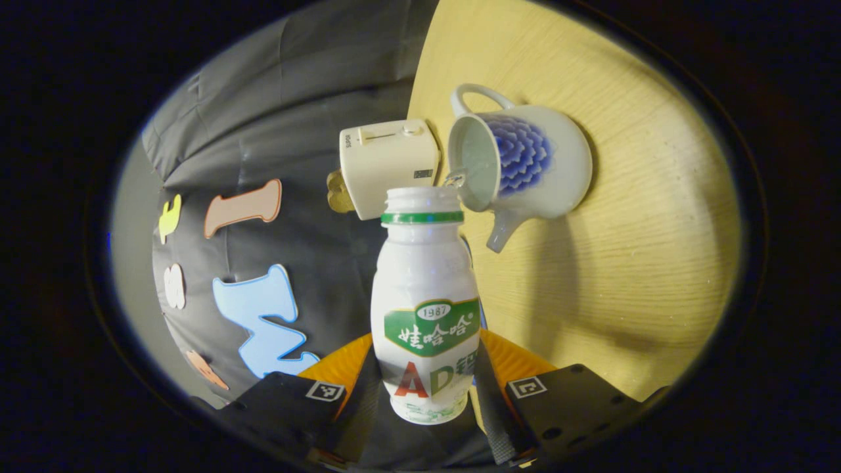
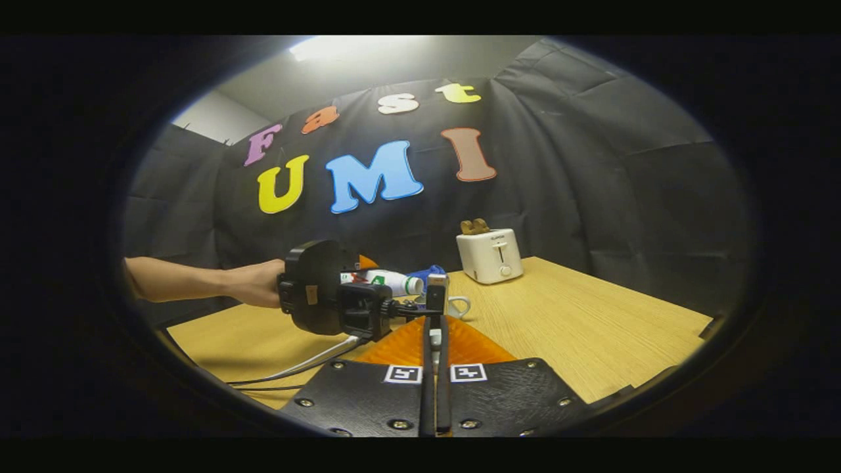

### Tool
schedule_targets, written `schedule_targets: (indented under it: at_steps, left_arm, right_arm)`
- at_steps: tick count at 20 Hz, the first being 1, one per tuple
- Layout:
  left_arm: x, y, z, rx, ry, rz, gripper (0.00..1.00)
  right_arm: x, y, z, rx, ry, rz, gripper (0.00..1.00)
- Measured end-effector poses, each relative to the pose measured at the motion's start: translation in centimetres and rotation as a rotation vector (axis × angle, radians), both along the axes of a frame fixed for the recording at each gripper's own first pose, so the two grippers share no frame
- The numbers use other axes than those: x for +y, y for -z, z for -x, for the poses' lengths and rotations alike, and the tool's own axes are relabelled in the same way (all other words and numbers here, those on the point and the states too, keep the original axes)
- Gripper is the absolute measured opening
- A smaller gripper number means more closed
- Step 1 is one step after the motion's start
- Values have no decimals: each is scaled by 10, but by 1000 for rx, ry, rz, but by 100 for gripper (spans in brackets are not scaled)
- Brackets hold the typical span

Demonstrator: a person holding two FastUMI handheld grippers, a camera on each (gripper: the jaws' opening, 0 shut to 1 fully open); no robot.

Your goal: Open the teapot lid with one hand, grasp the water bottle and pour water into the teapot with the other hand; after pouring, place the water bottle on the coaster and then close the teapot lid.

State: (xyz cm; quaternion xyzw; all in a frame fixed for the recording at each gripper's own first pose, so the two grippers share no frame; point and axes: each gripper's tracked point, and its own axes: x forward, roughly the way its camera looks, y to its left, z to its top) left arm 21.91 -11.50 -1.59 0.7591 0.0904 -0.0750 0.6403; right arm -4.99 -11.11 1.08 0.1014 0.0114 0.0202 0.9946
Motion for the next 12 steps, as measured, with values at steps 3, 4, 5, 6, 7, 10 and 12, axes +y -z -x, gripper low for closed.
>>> schedule_targets:
  at_steps: [3, 4, 5, 6, 7, 10, 12]
  left_arm:
    - [0, -2, 0, -9, 3, -17, 82]
    - [0, -2, 0, -11, 4, -21, 82]
    - [0, -3, 0, -14, 5, -25, 75]
    - [0, -3, 0, -16, 4, -32, 75]
    - [1, -4, -1, -22, 6, -38, 82]
    - [0, -3, 0, -30, 8, -47, 76]
    - [0, -5, -1, -31, 10, -57, 76]
  right_arm:
    - [0, -1, 0, 0, -2, -1, 1]
    - [0, -1, 1, 0, -2, -1, 1]
    - [0, -1, 1, 0, -2, 0, 1]
    - [0, -1, 1, 0, -1, 1, 1]
    - [1, -1, 1, -1, -2, 0, 1]
    - [1, -2, 2, -5, -3, 0, 1]
    - [-1, -3, 2, -9, 3, 1, 1]
